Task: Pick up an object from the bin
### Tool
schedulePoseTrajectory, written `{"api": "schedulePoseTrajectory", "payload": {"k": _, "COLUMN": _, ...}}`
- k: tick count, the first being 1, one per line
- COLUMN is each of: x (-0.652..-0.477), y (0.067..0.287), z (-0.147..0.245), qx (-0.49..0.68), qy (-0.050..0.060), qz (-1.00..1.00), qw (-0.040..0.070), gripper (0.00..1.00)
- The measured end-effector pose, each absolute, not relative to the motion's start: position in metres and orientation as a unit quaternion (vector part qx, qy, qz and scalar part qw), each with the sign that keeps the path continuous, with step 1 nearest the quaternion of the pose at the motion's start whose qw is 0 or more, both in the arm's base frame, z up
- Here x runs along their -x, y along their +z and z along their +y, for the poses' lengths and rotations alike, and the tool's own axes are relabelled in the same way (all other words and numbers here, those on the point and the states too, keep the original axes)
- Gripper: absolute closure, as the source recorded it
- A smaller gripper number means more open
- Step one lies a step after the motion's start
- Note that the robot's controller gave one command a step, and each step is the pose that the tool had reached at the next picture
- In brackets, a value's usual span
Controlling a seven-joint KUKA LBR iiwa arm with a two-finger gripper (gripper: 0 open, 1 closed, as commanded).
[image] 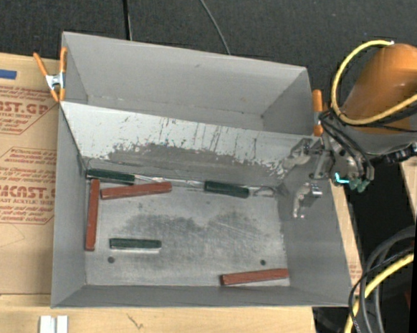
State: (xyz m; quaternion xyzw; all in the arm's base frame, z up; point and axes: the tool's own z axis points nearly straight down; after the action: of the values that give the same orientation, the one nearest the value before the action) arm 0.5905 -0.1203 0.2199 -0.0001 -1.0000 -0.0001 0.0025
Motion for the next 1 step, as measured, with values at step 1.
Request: {"api": "schedulePoseTrajectory", "payload": {"k": 1, "x": -0.5922, "y": 0.2242, "z": -0.1199, "qx": 0.000, "qy": 0.001, "qz": -1.000, "qw": -0.001, "gripper": 0.00}}
